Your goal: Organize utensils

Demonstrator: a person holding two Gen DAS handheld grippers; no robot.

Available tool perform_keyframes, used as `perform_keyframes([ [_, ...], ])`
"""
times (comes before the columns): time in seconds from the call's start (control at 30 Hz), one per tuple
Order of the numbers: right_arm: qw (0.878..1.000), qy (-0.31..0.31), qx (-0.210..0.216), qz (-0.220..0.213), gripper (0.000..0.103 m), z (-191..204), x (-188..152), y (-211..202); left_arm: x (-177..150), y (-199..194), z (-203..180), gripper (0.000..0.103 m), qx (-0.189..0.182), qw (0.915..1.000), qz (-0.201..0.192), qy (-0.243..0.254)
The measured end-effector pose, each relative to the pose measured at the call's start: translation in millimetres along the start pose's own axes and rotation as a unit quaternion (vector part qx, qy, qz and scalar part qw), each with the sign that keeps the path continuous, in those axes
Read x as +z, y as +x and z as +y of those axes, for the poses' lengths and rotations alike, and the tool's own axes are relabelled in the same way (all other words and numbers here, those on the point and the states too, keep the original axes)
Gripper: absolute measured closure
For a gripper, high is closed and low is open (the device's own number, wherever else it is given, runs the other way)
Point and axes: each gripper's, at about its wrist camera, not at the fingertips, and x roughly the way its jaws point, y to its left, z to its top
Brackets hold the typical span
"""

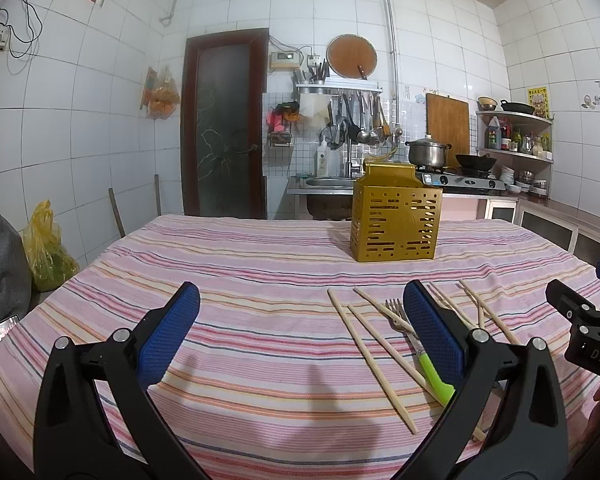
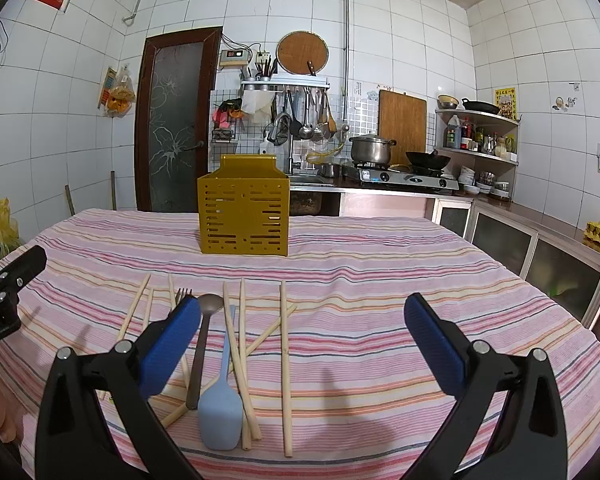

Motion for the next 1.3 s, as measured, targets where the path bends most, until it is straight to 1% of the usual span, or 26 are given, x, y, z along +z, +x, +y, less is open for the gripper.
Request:
perform_keyframes([
  [1.3,1.000,0.002,-0.006,-0.004,0.004,1.0,6.5,-7.1,-1.8,2.2,-0.2,0.005,-0.001,1.0000,0.004,0.000],
])
